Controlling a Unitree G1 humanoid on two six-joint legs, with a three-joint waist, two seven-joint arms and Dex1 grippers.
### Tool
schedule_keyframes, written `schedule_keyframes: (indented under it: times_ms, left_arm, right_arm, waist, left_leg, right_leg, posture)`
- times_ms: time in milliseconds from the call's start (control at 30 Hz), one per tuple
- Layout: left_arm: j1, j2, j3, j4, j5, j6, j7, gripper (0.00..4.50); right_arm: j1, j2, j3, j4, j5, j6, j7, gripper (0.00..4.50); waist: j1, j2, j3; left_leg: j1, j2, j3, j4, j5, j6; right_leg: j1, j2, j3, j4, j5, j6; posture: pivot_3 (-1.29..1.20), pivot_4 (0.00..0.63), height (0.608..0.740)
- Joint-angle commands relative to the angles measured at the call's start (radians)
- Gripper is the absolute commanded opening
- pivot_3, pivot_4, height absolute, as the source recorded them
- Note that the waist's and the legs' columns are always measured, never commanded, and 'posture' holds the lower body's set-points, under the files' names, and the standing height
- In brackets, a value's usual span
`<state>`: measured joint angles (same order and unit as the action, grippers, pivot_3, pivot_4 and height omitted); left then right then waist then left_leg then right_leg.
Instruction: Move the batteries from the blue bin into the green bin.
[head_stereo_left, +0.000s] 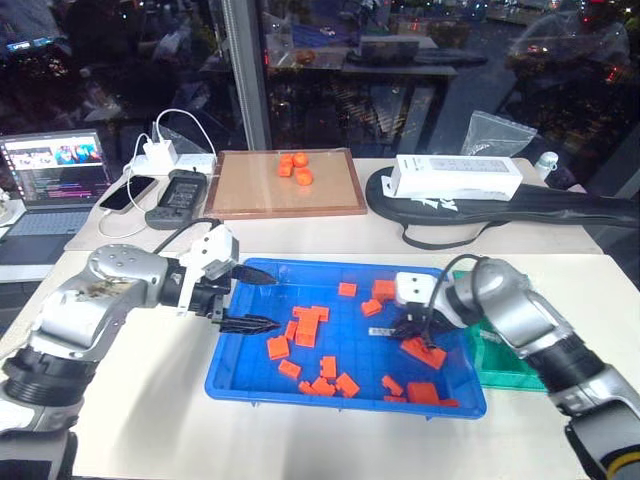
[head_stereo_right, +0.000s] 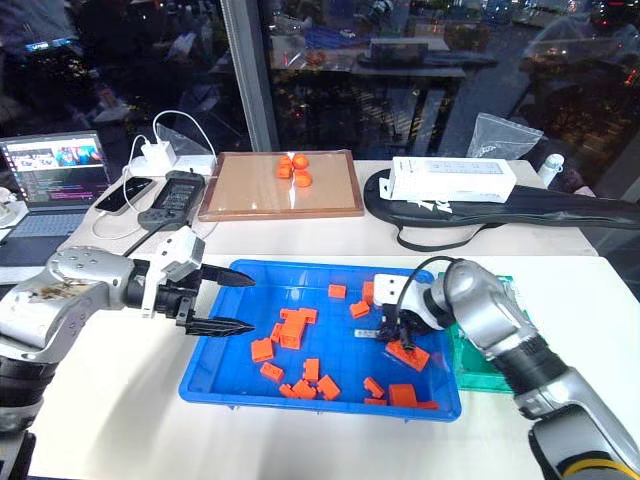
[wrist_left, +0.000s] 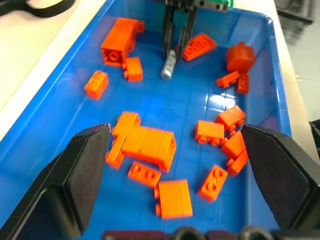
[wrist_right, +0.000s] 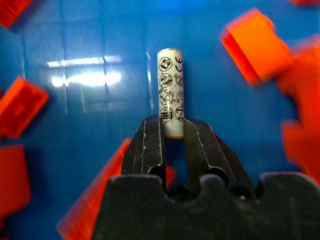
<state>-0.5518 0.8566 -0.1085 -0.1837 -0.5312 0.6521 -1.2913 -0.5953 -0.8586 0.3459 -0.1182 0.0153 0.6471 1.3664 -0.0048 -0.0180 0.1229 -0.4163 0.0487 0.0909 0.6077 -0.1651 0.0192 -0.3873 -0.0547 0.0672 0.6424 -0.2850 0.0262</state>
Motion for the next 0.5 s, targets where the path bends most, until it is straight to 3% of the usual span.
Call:
schedule_keyframes:
  times_ms: [33, 167, 300, 433, 500]
  left_arm:
    - [-0.065, -0.043, -0.013, 0.033, -0.01, -0.031, -0.033, 4.5]
    - [-0.105, -0.112, -0.05, 0.065, 0.014, -0.054, -0.027, 4.5]
    - [-0.119, -0.152, -0.063, 0.073, 0.03, -0.067, -0.018, 4.5]
    - [-0.117, -0.159, -0.059, 0.08, 0.054, -0.085, -0.003, 4.5]
    - [-0.111, -0.152, -0.039, 0.097, 0.071, -0.107, 0.017, 4.5]
  right_arm:
    - [-0.013, -0.141, -0.192, -0.15, 0.102, 0.145, 0.032, 0.23]
    - [-0.01, -0.293, -0.32, -0.119, 0.148, 0.227, 0.019, 0.23]
    - [0.065, -0.421, -0.377, -0.036, 0.115, 0.177, -0.007, 0.23]
    - [0.145, -0.466, -0.4, 0.022, 0.1, 0.151, -0.066, 0.23]
    - [0.173, -0.437, -0.379, 0.033, 0.101, 0.173, -0.104, 0.23]
  waist:
    - [0.001, 0.0, 0.0]
    - [0.003, -0.001, 0.0]
    - [0.006, -0.001, 0.0]
    - [-0.001, -0.001, 0.0]
    - [-0.009, 0.0, -0.001]
  left_leg:
    - [0.0, 0.0, 0.0, 0.0, 0.0, 0.0]
    - [0.0, 0.0, 0.0, 0.0, 0.0, 0.0]
    - [0.001, 0.0, 0.0, 0.0, 0.0, 0.0]
    - [0.001, 0.0, -0.001, -0.001, 0.0, 0.0]
    - [0.001, 0.0, -0.003, -0.001, 0.0, 0.0]
  right_leg:
    - [0.0, 0.0, 0.0, 0.0, 0.0, 0.0]
    - [0.001, 0.0, 0.0, -0.002, 0.0, 0.0]
    - [0.001, -0.001, 0.0, -0.002, 0.0, 0.0]
    - [0.001, -0.001, 0.001, -0.003, 0.0, 0.0]
    - [0.001, -0.001, 0.001, -0.003, 0.0, 0.0]
  posture:
    - [0.0, 0.15, 0.74]
    - [0.0, 0.15, 0.74]
    - [0.0, 0.15, 0.74]
    - [0.0, 0.15, 0.74]
    - [0.0, 0.15, 0.74]
